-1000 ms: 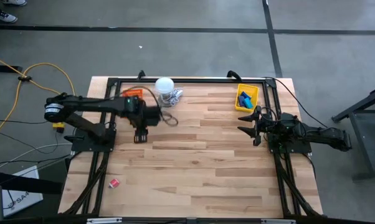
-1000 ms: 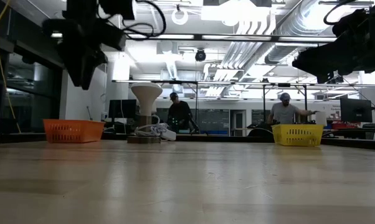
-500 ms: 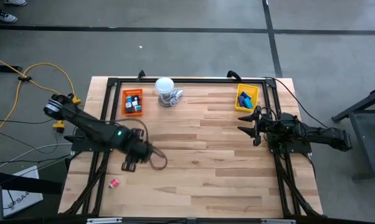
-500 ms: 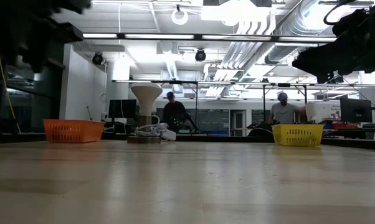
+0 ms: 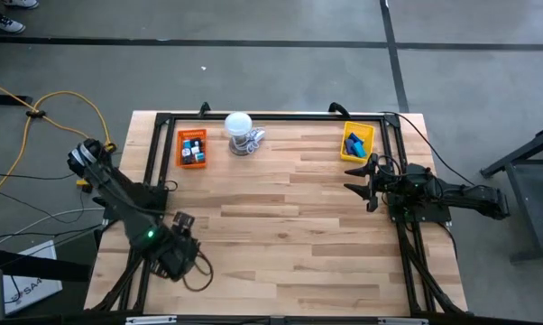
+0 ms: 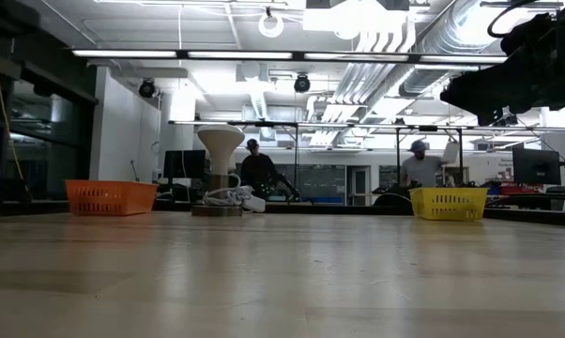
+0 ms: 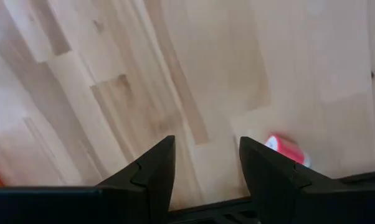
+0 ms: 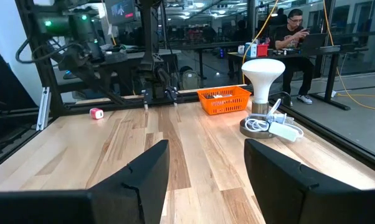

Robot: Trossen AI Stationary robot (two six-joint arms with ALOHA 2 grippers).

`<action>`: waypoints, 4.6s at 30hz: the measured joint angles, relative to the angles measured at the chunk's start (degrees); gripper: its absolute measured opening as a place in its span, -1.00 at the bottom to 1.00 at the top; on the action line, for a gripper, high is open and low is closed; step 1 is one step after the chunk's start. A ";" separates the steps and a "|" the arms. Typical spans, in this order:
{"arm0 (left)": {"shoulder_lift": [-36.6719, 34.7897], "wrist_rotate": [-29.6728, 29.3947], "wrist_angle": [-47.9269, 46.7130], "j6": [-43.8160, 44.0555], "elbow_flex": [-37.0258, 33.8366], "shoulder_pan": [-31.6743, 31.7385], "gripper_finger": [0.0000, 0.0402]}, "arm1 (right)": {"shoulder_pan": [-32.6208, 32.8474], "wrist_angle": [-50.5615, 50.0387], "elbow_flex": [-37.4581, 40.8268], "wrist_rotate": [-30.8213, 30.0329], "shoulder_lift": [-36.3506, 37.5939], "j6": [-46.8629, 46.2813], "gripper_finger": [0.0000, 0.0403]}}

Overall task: Pick & Place Office items
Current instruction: Put the pink charger adapter into the orange basket

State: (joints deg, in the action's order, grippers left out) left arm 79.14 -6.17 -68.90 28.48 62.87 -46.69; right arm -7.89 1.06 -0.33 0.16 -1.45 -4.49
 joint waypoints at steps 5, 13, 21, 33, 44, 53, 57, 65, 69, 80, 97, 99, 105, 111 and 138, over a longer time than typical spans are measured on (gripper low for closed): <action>2.17 0.04 0.08 9.38 -0.04 -5.66 -0.16 | 0.01 0.00 -0.01 0.02 0.01 0.00 -0.03; 5.44 0.55 -2.41 40.02 -0.17 -10.84 -0.16 | -0.01 0.00 0.01 0.00 -0.01 0.00 -0.03; 7.73 3.14 -2.23 61.57 -0.16 -14.51 -0.16 | -0.01 0.00 0.00 0.00 0.01 0.00 -0.03; 13.79 4.11 -1.78 68.42 -0.17 -16.46 -0.16 | 0.00 0.00 0.00 0.00 0.01 0.00 -0.03; 14.79 3.26 -0.73 70.53 -0.17 -16.48 -0.16 | -0.01 0.00 0.01 0.00 0.01 0.00 -0.03; 17.23 5.84 1.85 72.10 -0.17 -16.92 -0.16 | 0.00 0.00 -0.01 0.00 0.01 0.00 -0.03; 17.26 5.99 2.52 72.07 -0.17 -17.10 -0.16 | -0.01 0.00 0.00 0.00 -0.01 0.00 -0.03; 18.99 6.08 4.34 72.07 -0.28 -17.97 -0.16 | 0.01 0.00 -0.01 0.00 0.01 0.00 -0.03; 20.33 6.12 4.90 72.97 -0.34 -18.88 -0.16 | 0.00 0.00 -0.01 0.00 -0.01 0.00 -0.03; 22.07 6.05 6.86 75.44 -0.42 -20.95 -0.16 | -0.01 0.00 0.01 0.00 0.00 0.00 -0.03; 22.07 5.10 7.12 75.05 -0.42 -20.97 -0.30 | 0.00 0.00 0.00 0.00 -0.01 0.00 -0.03; 22.05 5.07 7.12 75.05 -0.42 -20.97 -0.30 | 0.00 0.00 0.00 0.00 0.01 0.00 -0.03; 22.05 5.06 7.12 75.10 -0.42 -20.97 -0.31 | -0.01 0.00 0.01 0.00 -0.01 0.00 -0.03; 20.56 5.52 6.76 75.05 -0.42 -20.92 -0.32 | 0.00 0.00 0.00 0.00 0.01 0.00 -0.03; 5.49 -18.88 -11.41 36.05 -0.42 13.93 -0.32 | -0.01 0.00 -0.01 0.00 0.00 0.00 -0.03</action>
State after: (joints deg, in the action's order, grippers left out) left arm 84.63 -25.06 -80.31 64.53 62.46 -32.76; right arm -7.90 1.06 -0.34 0.16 -1.45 -4.49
